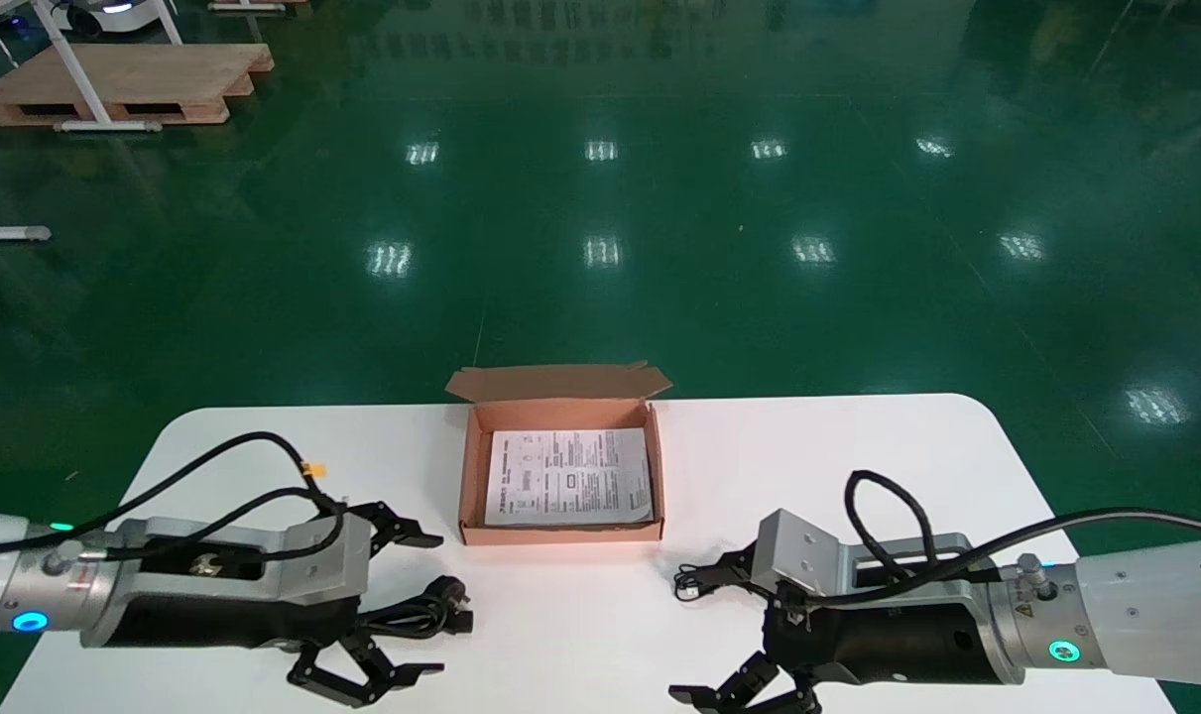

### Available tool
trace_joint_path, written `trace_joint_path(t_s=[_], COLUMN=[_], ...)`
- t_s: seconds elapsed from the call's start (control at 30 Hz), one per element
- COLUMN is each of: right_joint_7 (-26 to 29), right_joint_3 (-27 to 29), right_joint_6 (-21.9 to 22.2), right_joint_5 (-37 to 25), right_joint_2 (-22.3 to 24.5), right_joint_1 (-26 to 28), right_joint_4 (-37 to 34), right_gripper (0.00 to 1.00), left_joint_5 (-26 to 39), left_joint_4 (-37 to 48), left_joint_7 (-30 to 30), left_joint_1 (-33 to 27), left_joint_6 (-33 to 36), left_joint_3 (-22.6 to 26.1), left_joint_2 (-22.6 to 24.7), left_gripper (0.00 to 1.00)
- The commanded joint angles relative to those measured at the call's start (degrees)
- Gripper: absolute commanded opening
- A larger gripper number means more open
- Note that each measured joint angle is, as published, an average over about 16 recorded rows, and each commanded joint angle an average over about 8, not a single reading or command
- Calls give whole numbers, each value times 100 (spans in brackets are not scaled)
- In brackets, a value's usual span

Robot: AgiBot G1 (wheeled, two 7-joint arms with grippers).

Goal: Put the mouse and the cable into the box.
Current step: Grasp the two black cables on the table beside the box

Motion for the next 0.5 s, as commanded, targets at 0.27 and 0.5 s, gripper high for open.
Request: trace_joint_path(t_s=[0.27,0.5], right_joint_7=[-6,-9], right_joint_3=[-106,-43], right_joint_6=[77,28], right_joint_5=[-250,-83], right_joint_2=[-130,-43], right_joint_1=[113,45], right_joint_4=[-185,-85], right_gripper=[100,100], left_joint_5=[166,62], left_joint_4=[219,102], left_joint_7=[82,54], left_joint_1=[-105,-43], left_joint_6=[-92,-33], left_joint_3=[51,14], left_joint_2=[128,57], left_gripper=[100,100])
